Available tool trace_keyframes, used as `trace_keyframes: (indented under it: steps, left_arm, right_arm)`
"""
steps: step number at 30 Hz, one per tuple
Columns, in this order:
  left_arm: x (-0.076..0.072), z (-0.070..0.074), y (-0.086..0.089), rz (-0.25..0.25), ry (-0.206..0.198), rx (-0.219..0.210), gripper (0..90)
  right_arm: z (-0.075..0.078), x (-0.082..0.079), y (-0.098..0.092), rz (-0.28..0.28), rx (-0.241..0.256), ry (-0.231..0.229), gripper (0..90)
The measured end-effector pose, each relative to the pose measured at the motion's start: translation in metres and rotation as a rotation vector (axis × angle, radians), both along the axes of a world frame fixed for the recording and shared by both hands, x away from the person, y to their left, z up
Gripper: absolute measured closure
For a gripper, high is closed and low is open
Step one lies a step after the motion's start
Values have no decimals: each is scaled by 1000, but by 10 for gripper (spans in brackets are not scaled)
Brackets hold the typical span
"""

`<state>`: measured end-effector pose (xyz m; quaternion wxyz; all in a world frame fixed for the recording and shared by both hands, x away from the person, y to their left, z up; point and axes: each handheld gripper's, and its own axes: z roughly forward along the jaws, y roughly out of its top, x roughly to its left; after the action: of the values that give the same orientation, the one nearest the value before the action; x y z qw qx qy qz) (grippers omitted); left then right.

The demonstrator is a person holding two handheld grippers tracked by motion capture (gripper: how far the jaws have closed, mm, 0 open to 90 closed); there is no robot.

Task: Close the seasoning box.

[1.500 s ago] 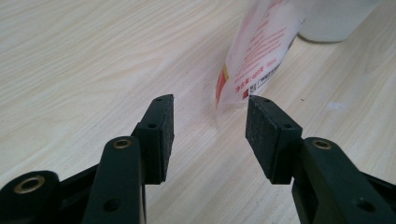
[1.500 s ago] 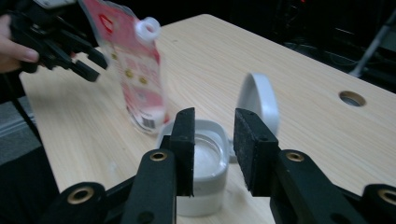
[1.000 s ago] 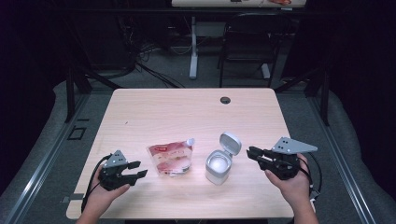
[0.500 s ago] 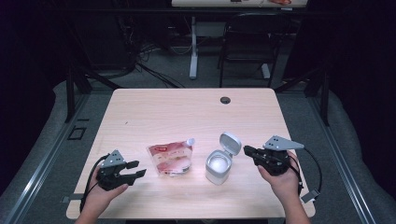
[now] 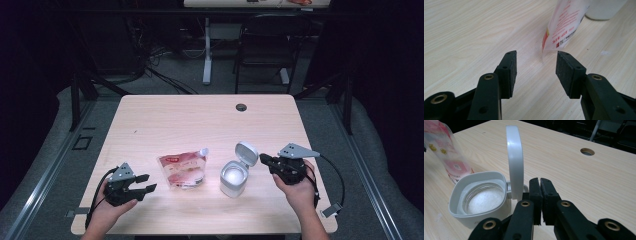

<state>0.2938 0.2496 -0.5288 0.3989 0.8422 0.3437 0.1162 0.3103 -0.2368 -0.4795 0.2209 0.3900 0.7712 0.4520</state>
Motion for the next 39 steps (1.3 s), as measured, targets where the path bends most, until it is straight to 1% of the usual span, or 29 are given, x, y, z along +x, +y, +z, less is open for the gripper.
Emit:
trace_keyframes:
  steps: [5,7,10,13,15,19,21,22,25,31,39]
  left_arm:
    - [-1,0,2,5,-2,3,521]
    - [-2,0,2,9,1,-2,521]
    - [-3,0,4,11,-1,3,521]
    - [-3,0,4,16,1,-3,521]
    - [-2,0,5,17,1,-8,521]
    - [-3,-1,5,17,1,2,521]
    - [-3,-1,5,17,-1,-3,521]
    - [-3,-1,6,15,0,2,521]
    - [-4,-1,6,19,3,-1,521]
    - [-4,-1,6,19,4,-1,521]
    - [-4,-1,6,20,3,-1,521]
  right_arm:
    - [1,4,2,0,10,-2,884]
    - [1,5,2,-2,13,0,886]
    - [1,6,3,1,6,3,887]
    - [0,8,4,2,4,6,887]
    - [0,8,4,2,3,5,886]
    - [1,8,5,4,11,2,886]
    - [1,8,6,2,7,2,886]
    - [1,8,5,3,4,4,886]
    - [0,8,6,2,12,6,887]
    - [0,9,8,12,1,6,889]
    - [0,9,8,13,3,8,889]
